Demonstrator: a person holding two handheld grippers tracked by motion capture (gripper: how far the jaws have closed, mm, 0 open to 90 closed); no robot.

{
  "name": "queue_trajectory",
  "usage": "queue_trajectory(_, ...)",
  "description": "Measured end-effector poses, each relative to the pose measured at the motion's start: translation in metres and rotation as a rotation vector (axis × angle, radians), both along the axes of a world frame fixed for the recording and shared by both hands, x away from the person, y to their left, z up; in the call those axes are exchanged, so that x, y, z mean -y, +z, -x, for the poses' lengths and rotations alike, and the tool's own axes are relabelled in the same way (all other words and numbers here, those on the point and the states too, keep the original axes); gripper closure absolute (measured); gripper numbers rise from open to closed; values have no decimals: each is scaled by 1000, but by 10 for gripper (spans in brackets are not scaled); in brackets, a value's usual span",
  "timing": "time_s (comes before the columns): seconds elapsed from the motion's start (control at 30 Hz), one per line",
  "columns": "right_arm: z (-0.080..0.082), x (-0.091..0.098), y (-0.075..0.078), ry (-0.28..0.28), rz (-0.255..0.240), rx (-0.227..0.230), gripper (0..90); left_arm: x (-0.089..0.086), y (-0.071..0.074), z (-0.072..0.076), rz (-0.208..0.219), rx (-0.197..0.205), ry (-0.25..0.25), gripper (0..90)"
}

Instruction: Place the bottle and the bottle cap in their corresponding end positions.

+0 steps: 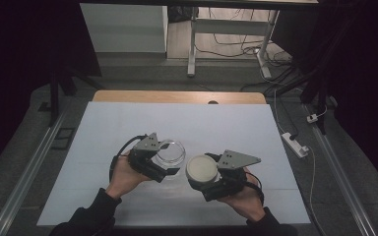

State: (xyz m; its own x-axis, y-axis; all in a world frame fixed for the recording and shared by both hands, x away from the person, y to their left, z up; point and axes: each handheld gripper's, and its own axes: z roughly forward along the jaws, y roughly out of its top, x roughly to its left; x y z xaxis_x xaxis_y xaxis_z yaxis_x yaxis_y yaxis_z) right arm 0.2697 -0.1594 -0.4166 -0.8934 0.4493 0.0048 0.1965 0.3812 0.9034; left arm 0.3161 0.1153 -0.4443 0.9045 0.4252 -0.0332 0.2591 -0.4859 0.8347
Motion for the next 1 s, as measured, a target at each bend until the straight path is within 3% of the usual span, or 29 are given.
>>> queue_trajectory(0.53, 6, -4, -17, 32, 25, -22, 66, 2, -2, -15, 0, 11, 36, 74)
queue_trajectory(1.0, 5, -6, -32, 49, 38, -35, 67, 4, -5, -31, 7, 31, 34, 73)
